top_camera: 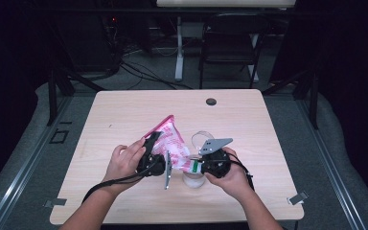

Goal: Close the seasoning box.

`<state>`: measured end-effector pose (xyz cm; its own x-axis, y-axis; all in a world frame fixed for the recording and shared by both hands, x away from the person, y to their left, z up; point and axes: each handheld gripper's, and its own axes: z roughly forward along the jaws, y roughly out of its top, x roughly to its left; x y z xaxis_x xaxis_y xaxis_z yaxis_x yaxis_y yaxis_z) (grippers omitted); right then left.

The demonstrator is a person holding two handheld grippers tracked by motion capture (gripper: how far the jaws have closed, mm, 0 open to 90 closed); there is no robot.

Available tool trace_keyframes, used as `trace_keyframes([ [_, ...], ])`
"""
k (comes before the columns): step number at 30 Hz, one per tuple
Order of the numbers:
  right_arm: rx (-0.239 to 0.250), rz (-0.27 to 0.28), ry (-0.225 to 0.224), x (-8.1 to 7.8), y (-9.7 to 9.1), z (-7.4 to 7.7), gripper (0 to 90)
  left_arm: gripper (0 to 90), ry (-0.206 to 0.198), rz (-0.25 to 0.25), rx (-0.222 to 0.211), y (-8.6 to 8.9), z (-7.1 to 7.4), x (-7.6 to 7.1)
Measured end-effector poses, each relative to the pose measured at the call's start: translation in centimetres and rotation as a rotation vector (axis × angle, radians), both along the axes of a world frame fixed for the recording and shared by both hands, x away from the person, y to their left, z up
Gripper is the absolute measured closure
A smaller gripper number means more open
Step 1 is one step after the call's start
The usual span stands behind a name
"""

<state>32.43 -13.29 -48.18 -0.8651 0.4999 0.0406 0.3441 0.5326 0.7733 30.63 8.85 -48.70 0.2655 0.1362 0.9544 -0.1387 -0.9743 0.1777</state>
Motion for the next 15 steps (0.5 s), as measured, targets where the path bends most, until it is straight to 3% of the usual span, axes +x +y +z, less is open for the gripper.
trace_keyframes([
  [15, -0.006, 0.002, 0.004, 0.09, -0.04, -0.09, 90.0, 61.5, -0.035, -0.009, 0.017, -0.15, 0.09, -0.15],
])
